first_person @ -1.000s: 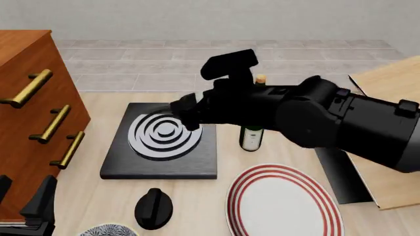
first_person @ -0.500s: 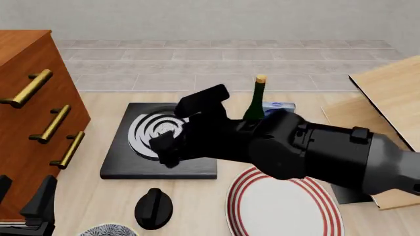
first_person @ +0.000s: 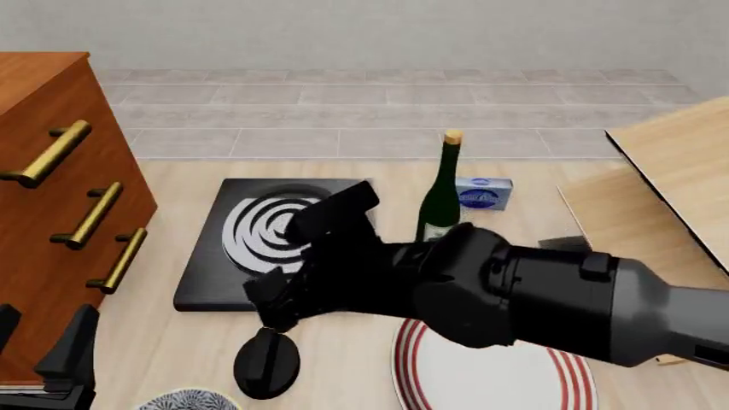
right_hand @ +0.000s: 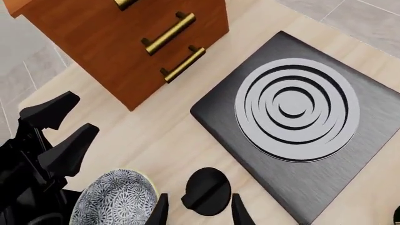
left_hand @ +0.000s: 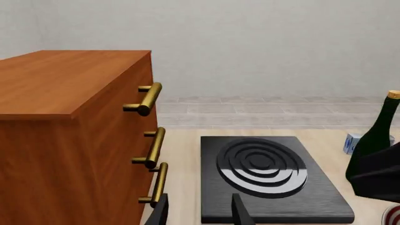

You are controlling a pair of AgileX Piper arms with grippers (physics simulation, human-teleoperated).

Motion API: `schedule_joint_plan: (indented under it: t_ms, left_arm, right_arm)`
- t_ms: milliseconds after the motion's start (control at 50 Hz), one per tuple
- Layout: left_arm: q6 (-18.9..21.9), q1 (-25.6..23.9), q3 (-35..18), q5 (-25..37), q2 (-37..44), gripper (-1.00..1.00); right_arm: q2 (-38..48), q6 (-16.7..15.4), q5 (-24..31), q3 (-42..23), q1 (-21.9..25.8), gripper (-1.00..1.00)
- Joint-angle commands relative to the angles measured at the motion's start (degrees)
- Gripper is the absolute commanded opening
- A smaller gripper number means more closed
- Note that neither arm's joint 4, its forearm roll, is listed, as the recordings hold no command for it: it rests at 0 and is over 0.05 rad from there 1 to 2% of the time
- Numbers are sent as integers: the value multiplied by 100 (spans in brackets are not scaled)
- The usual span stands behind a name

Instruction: Put the bowl on the stove.

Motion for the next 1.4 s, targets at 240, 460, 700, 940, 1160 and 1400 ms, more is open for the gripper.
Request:
schedule_joint_plan:
  t_ms: [240,460,700,940,1160,1400]
  left_arm:
    - [1,0,0,0,0,100]
    - [0,0,0,0,-1,100]
    - [0,0,0,0,0,100]
    - [1,0,0,0,0,100]
    - [1,0,0,0,0,100]
    - [-1,0,0,0,0,100]
  right_arm:
    - [253,239,-156,55,361,100]
    - [364,319,-178,11,497,100]
    - [472,405,-200,-17,603,100]
    - [609,502,-210,-95,697,100]
    - [736,589,-269,-68,722,100]
    - [856,689,-356,0,772,100]
